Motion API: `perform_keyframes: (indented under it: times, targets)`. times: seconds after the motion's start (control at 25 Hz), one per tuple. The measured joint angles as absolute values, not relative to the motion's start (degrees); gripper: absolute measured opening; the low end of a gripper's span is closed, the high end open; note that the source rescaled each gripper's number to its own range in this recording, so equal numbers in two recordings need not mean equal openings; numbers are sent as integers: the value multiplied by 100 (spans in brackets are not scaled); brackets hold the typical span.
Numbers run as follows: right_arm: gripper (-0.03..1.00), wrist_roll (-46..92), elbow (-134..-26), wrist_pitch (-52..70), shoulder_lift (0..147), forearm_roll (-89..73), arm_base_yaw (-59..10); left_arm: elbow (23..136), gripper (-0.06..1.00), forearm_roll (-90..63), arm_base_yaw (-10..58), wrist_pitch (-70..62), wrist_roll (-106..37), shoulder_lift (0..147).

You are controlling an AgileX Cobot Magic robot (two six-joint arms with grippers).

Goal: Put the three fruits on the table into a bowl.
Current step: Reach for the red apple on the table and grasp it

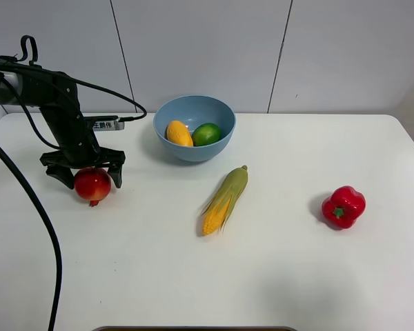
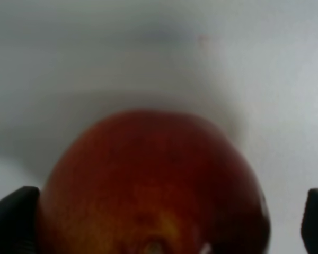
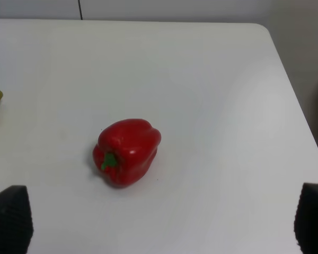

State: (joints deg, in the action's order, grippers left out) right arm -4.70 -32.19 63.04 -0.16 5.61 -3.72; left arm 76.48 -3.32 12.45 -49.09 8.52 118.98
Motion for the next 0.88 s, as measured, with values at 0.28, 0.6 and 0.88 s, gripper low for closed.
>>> perform_keyframes:
  times: [0.28,0.6,0.88]
  targets:
    - [100,-470,-3219,6304,-16,561,-372,7648,98,-336,1245,-4879,852,12126]
    - [100,-470,-3219,6304,-16,561,-372,7641,98,-336,1245,-4730,852,12341]
    - [100,-470,-3219,6304,-16,561,-372,7647,98,-336,1245,-4657,841,12347]
